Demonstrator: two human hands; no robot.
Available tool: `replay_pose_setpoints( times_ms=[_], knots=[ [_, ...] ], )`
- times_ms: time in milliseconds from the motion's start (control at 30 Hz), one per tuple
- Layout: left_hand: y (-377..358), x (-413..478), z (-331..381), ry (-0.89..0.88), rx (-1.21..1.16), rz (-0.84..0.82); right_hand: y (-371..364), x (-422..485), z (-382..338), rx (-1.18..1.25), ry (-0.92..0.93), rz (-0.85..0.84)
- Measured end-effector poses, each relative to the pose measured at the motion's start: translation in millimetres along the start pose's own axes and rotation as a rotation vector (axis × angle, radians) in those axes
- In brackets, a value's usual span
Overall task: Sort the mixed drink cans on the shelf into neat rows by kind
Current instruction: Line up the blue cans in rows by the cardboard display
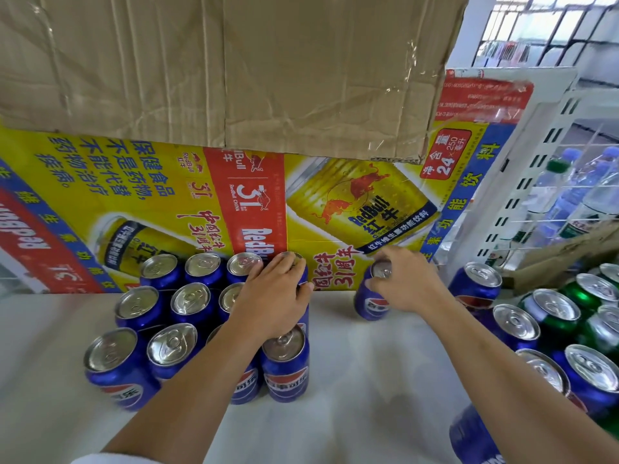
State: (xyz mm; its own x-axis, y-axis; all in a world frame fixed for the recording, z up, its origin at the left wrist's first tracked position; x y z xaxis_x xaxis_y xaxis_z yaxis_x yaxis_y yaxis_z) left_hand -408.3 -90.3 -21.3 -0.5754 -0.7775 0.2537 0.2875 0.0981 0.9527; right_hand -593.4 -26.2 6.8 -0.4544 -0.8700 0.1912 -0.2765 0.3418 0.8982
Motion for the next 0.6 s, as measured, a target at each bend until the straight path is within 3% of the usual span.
replay_pose_setpoints(
  times_ms=[167,433,600],
  knots=[
    [0.0,0.4,-0.8,0.019,-0.030,-0.035,-9.8,9.1,-35.1,0.240,0.023,-0.008],
    [0.2,1.7,-2.0,-0.008,-0.012,-0.015,-35.8,16.5,-61.8,0.047,0.070,-0.070],
    [-0.9,2.2,-2.9,-0.001,-0.018,-0.019,-38.8,17.9,-59.1,0.093,0.043,-0.019]
  ],
)
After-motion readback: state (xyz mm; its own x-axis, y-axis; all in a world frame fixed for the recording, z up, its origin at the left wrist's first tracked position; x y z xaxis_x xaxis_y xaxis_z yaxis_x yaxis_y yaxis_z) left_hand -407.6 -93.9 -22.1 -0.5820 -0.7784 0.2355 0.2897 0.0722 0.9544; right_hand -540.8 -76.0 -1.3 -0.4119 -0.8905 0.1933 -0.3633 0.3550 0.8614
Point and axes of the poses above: each hand's wrist, its own x-axis towards the middle knuckle, its own y-axis out of the back of the hand, z = x × y, the point moved 8 cm from there along x, towards the middle knuckle, and after that the axes turned 12 degrees about z, right-handed, at the moved point
